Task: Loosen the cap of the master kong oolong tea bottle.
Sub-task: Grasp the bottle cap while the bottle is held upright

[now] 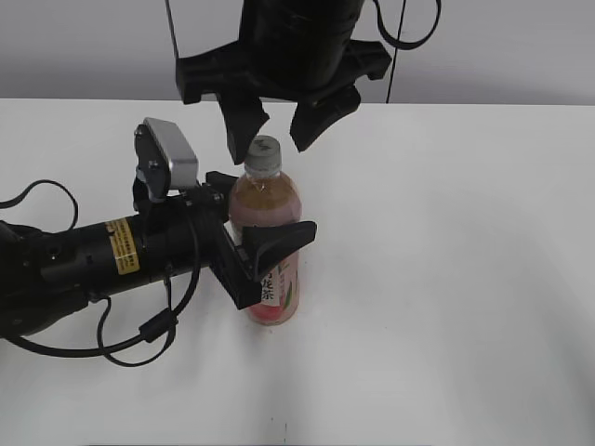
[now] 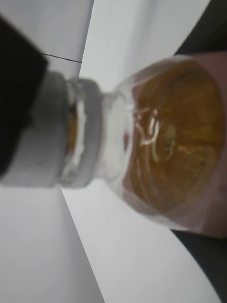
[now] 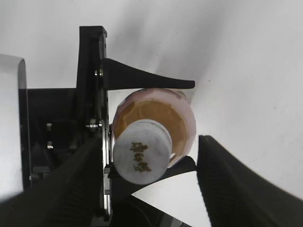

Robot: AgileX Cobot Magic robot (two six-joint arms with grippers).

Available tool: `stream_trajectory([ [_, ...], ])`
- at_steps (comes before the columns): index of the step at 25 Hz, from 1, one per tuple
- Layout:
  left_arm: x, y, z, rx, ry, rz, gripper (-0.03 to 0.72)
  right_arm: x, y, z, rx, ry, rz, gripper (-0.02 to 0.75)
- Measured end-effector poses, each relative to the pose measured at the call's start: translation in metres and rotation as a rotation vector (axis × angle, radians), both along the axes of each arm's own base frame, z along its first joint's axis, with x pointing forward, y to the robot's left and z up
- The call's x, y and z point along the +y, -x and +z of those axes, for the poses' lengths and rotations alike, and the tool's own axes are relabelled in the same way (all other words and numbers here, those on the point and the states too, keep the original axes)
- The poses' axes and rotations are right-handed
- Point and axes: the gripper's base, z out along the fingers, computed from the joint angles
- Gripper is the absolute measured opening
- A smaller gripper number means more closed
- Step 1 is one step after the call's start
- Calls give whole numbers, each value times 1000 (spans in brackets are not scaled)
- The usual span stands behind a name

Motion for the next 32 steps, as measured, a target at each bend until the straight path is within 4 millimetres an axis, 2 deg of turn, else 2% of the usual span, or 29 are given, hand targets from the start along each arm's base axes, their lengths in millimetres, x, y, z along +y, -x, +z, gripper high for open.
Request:
stream_trajectory([
  [18, 0, 0, 0, 0, 0, 0, 445, 3, 0, -4, 22, -6, 0, 464],
  [23, 0, 0, 0, 0, 0, 0, 445, 6, -4, -16, 36, 16, 15, 372],
  [26, 0, 0, 0, 0, 0, 0, 445, 7, -5, -11, 19, 14, 39, 290],
  [32, 0, -2, 2, -3, 22, 15, 445, 10, -8, -4, -17, 28, 121, 288],
])
